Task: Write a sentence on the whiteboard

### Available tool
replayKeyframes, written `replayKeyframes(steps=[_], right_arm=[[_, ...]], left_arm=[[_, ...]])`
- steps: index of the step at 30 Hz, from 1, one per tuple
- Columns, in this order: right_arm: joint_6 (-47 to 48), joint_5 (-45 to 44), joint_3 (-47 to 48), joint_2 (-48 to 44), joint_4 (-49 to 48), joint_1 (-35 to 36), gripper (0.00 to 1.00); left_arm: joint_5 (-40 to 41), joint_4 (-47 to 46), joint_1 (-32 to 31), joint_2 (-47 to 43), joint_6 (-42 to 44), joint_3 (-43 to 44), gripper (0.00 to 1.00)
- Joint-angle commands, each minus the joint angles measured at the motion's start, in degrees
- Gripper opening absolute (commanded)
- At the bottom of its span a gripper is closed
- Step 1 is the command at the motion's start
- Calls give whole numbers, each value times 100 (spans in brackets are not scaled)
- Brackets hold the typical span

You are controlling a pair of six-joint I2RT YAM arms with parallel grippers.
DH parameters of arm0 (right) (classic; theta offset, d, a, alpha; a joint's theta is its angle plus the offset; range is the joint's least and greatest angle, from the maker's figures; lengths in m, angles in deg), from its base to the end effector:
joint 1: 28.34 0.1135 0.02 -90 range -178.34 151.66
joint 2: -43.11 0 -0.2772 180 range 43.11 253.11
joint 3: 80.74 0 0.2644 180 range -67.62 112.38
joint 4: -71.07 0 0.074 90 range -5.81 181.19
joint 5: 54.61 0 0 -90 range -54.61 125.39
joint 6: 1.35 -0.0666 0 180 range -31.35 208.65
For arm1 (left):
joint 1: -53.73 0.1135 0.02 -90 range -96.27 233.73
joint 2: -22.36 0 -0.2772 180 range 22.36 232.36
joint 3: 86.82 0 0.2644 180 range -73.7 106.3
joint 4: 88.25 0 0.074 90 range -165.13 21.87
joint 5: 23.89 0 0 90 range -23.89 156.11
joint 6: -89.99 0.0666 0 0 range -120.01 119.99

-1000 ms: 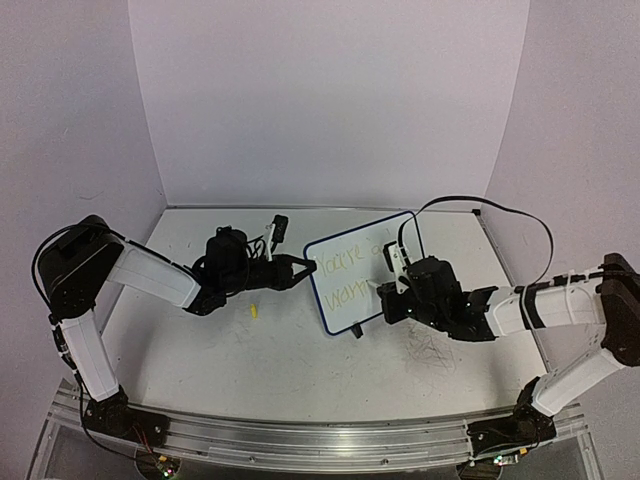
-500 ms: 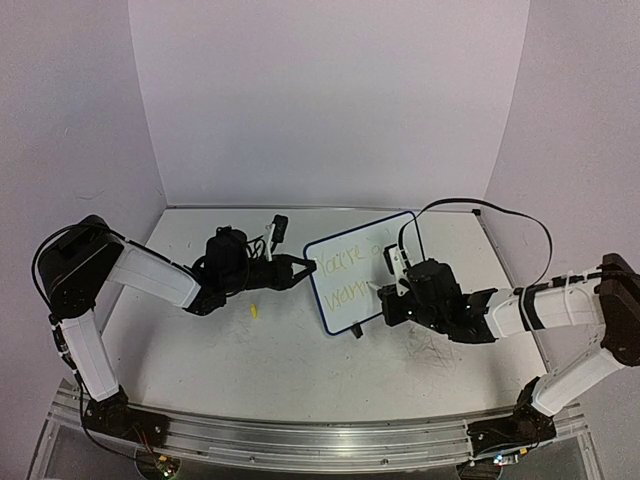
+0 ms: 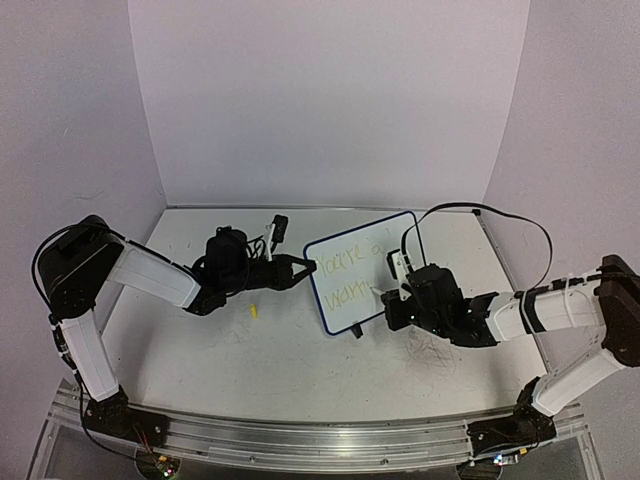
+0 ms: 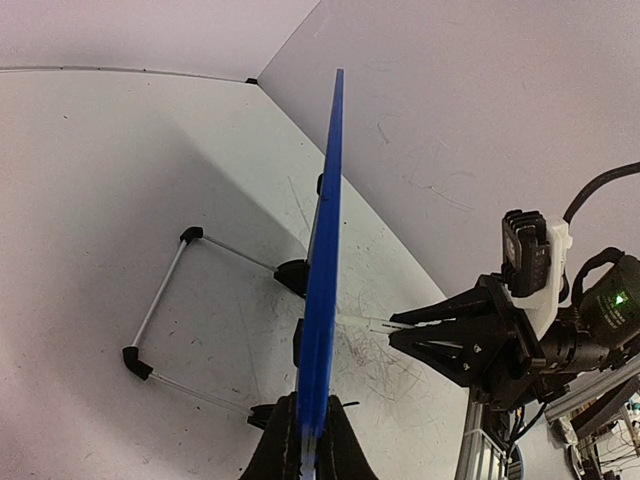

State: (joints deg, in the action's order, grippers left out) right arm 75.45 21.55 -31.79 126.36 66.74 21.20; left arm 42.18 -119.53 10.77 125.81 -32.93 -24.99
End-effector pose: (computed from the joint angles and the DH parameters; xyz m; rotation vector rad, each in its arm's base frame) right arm 0.2236 0.2377 0.1705 -0.5146 2.0400 0.4137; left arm 0.2852 -0.3025 0.1833 0.5018 1.8671 -1.2945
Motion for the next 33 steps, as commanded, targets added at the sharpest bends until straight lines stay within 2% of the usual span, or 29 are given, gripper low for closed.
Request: replayKeyframes(steps=[1, 19, 33], right_arm=[[-25, -381, 165, -45, -30, -23, 0], [151, -315, 488, 81, -219, -24, 0], [140, 85, 412, 157, -206, -23, 0]], left_arm=[[-140, 127, 7, -151, -7, 103, 0], [-200, 125, 7, -117, -11, 137, 0], [-192, 125, 7, -114, -1, 131, 0]])
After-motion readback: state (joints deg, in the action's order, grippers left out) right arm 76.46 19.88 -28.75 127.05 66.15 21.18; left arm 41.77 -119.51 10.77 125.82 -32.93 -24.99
